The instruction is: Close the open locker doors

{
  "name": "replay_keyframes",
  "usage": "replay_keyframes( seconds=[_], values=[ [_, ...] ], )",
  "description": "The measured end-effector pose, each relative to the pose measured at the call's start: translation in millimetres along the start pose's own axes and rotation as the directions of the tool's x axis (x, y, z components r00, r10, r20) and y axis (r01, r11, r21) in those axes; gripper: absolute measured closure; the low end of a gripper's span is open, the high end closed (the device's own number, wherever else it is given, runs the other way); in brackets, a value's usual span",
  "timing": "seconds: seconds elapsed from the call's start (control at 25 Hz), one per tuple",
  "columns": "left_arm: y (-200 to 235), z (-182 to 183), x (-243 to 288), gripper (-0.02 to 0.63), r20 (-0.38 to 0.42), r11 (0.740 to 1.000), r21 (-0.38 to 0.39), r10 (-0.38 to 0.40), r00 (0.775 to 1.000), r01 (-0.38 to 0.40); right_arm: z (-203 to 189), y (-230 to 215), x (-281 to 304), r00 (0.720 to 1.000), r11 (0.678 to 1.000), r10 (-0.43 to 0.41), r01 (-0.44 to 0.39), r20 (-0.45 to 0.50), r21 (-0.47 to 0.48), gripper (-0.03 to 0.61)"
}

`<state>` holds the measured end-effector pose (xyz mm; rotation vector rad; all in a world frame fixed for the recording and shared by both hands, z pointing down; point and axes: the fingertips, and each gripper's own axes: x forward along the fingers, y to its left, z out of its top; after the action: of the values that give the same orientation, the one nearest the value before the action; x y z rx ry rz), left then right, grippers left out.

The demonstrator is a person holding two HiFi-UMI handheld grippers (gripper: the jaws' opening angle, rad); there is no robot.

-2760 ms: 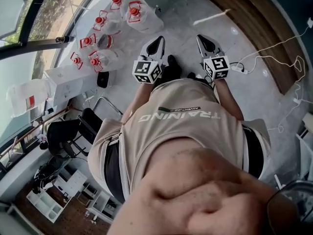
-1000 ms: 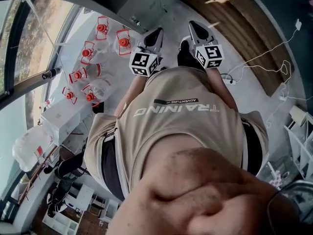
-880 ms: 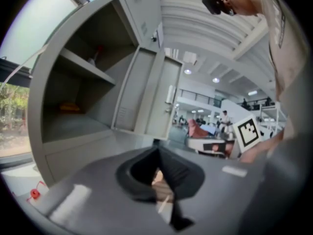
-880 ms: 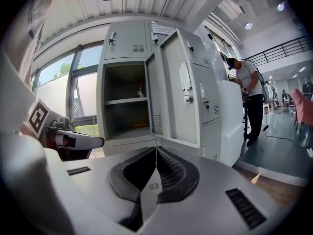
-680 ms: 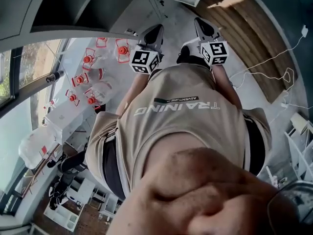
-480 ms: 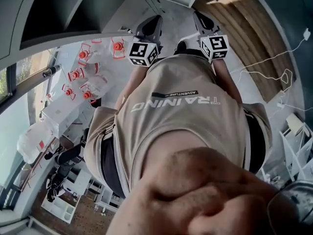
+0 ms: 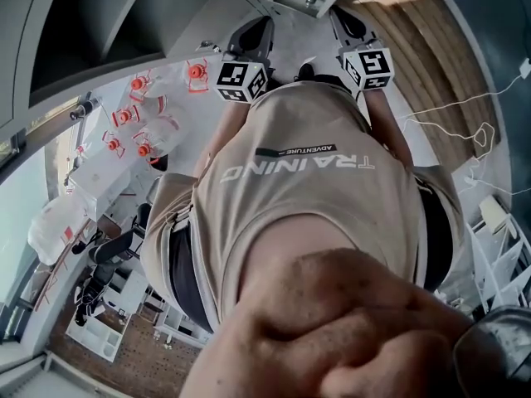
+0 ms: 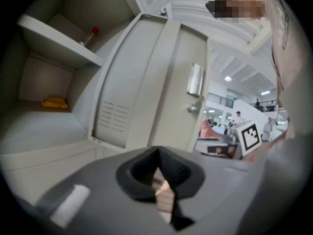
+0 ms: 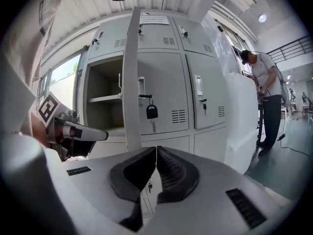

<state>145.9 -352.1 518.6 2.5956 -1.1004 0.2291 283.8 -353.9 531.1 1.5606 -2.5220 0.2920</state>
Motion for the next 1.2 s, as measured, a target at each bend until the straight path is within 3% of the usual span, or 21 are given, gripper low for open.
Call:
replay_keyframes(
  seconds=[0.24,0.4,0.72,0.92,1.2],
  values=[
    [11.3,5.9,-7.9,0.614,0.002,1.000,0.009,0.011,1.000,-0.011,4.9,9.1,3.6,1.000,1.000,0.014,-0.014,0.006,0.017,0.563],
    [14.8,0.1,-20.8,0.614,-0.005,1.000,-0.004,0.029,1.000,-0.029,3.1,12.9,3.4,0.999,0.996,0.033,-0.033,0.011,0.077,0.563],
    [12.0,-11.9,-47.2,0.614,-0.004,0.996,-0.018,0.089,0.996,-0.090,10.0,41.2,-0.2,0.988,0.988,0.153,-0.154,0.032,0.025,0.563],
    [19.0,-9.7,-73.9,0.614,0.033,0.984,-0.026,0.175,0.984,-0.174,15.4,81.7,-1.3,0.958,0.959,0.282,-0.282,0.048,-0.002,0.563],
    [54.4,-15.8,-117.8,0.614,0.050,0.944,-0.061,0.328,0.943,-0.325,16.4,133.6,3.4,0.898,0.899,0.438,-0.436,0.050,-0.033,0.563]
  ],
)
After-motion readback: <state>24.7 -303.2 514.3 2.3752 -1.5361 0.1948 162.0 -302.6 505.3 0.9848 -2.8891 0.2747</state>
